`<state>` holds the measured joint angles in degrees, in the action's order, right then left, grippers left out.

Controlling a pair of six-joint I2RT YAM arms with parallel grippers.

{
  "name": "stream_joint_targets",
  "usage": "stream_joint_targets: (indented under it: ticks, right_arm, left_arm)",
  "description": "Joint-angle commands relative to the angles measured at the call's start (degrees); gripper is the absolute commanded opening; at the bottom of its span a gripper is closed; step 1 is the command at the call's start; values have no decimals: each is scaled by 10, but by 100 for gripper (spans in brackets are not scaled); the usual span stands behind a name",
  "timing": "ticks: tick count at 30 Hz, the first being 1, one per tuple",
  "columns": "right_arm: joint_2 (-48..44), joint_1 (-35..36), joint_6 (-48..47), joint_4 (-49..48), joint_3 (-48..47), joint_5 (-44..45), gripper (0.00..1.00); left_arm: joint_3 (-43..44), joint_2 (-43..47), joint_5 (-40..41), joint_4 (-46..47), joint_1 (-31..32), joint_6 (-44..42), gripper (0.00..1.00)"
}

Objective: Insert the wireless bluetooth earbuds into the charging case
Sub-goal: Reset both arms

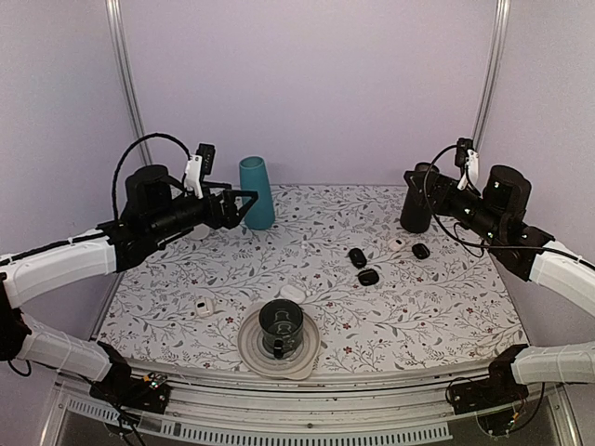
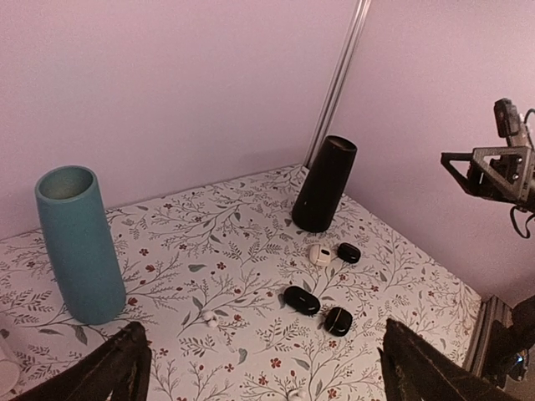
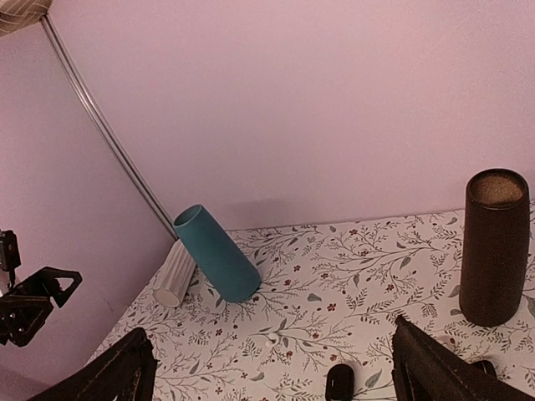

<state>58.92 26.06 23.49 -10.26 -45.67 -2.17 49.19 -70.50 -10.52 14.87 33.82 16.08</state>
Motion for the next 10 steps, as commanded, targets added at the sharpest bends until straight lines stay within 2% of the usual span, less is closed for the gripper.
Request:
stream_joint_targets:
  ticks: [1,10]
  right_arm:
    - [1,-2,-15,-8,8,-13,99]
    - [4,-2,-17,-5,9,-4,99]
  left_arm:
    - [-13,5,7,25,-8,4,96]
    - [-17,5,3,29,-8,2,96]
